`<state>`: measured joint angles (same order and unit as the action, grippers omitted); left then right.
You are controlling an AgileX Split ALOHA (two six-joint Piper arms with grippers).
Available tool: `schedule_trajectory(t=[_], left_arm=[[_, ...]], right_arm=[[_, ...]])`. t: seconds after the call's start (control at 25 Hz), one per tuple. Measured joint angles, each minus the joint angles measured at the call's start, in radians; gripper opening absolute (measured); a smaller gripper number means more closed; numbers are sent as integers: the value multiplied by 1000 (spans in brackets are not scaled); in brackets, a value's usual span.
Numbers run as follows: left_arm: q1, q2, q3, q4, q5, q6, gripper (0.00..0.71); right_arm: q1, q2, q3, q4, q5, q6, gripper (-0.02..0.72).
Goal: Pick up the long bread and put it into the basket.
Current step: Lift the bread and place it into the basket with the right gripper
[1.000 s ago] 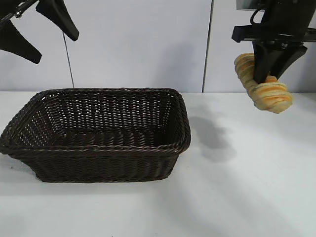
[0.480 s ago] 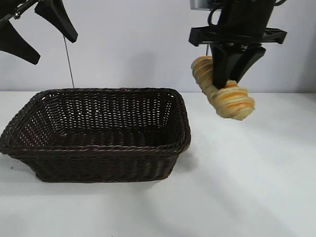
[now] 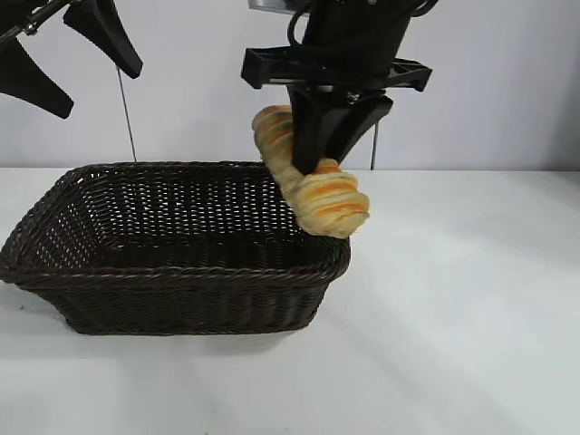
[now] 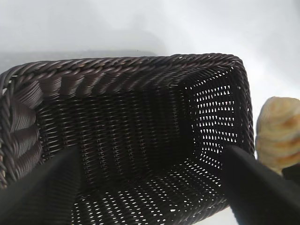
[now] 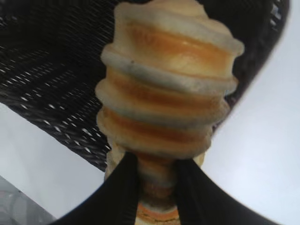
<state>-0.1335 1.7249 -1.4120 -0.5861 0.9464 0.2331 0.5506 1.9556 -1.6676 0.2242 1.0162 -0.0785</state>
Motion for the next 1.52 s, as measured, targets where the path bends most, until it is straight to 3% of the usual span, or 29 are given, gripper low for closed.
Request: schedule_trajectory(t=[0.32,0.6,0.72,0.84,0.92,1.0,1.28,1.52], left_arm=[[0,0,0,0,-2,0,594],[0,0,0,4,-4,0,594],[0,0,0,4,-4,0,594],[0,0,0,5,-4,0,594],[0,0,0,7,-4,0,594],[0,0,0,7,-4,0,594],[0,0,0,7,-4,0,594],[0,0,0,7,-4,0,594]], right_arm=[[0,89,0,57,-127,-17,188],[0,122,0,65,-146,-61,192],[0,122,0,67,-146,-65,268],[0,122,0,67,-140,-77,402],[0,122,0,68,-125,-80,484],[0,122,0,68,-109,-81,516],[-10,95,-63,69,-31,-83,529],[-85,94,-160,88,77,-87,533]])
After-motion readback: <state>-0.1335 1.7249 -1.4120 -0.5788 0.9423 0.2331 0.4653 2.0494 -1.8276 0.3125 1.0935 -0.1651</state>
